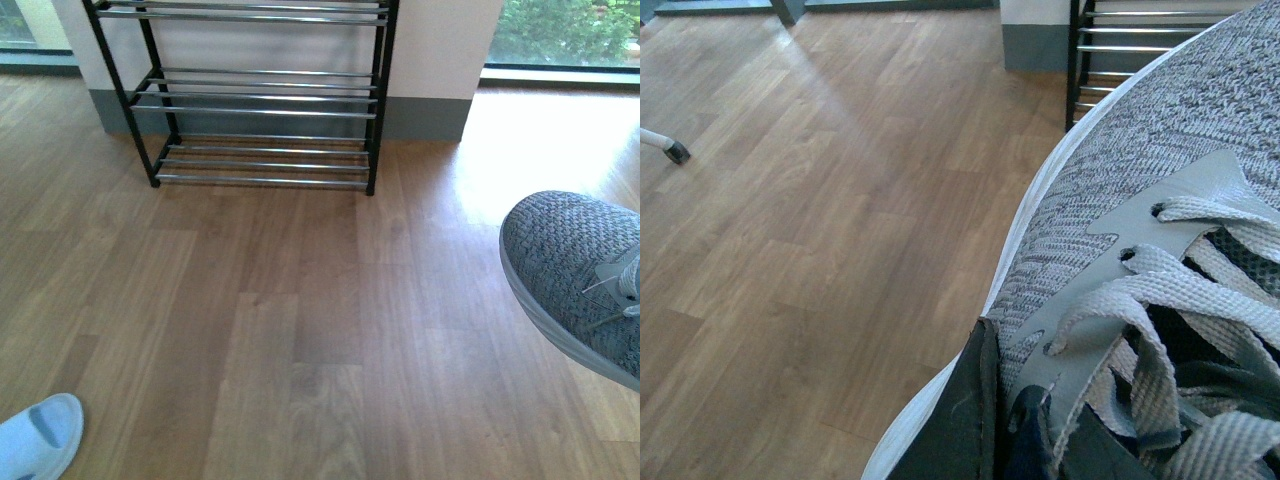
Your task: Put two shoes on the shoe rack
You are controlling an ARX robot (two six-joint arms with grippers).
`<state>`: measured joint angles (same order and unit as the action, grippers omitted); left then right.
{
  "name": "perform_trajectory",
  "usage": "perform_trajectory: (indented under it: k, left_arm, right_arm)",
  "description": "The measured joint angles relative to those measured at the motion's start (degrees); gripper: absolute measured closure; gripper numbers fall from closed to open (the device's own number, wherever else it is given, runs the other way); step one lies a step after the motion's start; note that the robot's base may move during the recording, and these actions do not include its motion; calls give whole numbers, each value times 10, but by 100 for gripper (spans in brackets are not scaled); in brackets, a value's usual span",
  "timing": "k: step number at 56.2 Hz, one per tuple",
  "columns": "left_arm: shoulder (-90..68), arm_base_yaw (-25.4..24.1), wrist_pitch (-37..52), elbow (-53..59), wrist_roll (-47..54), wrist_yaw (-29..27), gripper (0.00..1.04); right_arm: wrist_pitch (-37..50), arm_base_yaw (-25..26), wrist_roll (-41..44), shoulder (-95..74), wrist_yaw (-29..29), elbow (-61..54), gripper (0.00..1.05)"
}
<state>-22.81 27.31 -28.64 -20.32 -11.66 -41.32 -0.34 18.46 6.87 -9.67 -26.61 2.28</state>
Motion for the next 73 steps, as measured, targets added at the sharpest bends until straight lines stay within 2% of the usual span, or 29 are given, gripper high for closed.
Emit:
perform_trajectory:
  k: [73]
  left_arm:
    - [-2,1,0,0,0,8,103]
  right_arm:
    - [0,1,0,0,3,0,103]
